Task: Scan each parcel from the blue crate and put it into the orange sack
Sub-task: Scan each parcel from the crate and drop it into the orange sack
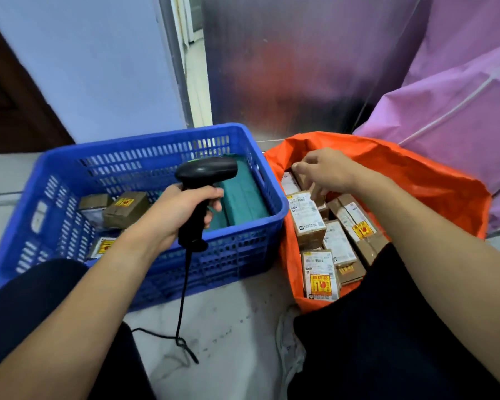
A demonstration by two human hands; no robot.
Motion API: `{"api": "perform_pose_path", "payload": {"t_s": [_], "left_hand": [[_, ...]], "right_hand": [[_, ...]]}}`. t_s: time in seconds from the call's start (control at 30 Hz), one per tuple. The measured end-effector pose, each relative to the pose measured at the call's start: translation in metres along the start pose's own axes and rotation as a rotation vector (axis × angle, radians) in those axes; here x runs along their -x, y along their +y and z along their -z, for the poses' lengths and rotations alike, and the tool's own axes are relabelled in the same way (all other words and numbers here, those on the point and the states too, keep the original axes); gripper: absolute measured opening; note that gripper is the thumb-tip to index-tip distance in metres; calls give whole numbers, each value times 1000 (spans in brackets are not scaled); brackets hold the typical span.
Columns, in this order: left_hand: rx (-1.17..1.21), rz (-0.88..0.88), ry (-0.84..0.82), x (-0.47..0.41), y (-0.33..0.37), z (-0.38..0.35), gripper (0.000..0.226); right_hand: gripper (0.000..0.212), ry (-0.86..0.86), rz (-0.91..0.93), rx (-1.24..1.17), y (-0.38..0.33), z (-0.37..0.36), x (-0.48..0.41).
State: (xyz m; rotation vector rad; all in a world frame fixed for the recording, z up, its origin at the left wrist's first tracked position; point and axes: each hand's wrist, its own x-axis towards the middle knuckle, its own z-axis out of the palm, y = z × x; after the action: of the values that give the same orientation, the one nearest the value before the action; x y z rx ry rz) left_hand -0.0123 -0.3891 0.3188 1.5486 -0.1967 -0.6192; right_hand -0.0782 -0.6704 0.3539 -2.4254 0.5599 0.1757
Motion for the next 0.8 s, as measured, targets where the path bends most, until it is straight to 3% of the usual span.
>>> {"api": "perform_pose_path", "payload": {"t_s": [0.37, 0.63, 0.8], "left_hand": [[64, -10, 202, 22, 10, 71, 10], [-105, 22, 404, 38, 27, 155, 10], [-179, 37, 445, 23, 36, 206, 8]], "right_hand": [[31, -6, 301, 87, -115, -72, -44], [32, -77, 369, 145, -166, -134, -85], [30, -138, 350, 218, -184, -176, -114]]}}
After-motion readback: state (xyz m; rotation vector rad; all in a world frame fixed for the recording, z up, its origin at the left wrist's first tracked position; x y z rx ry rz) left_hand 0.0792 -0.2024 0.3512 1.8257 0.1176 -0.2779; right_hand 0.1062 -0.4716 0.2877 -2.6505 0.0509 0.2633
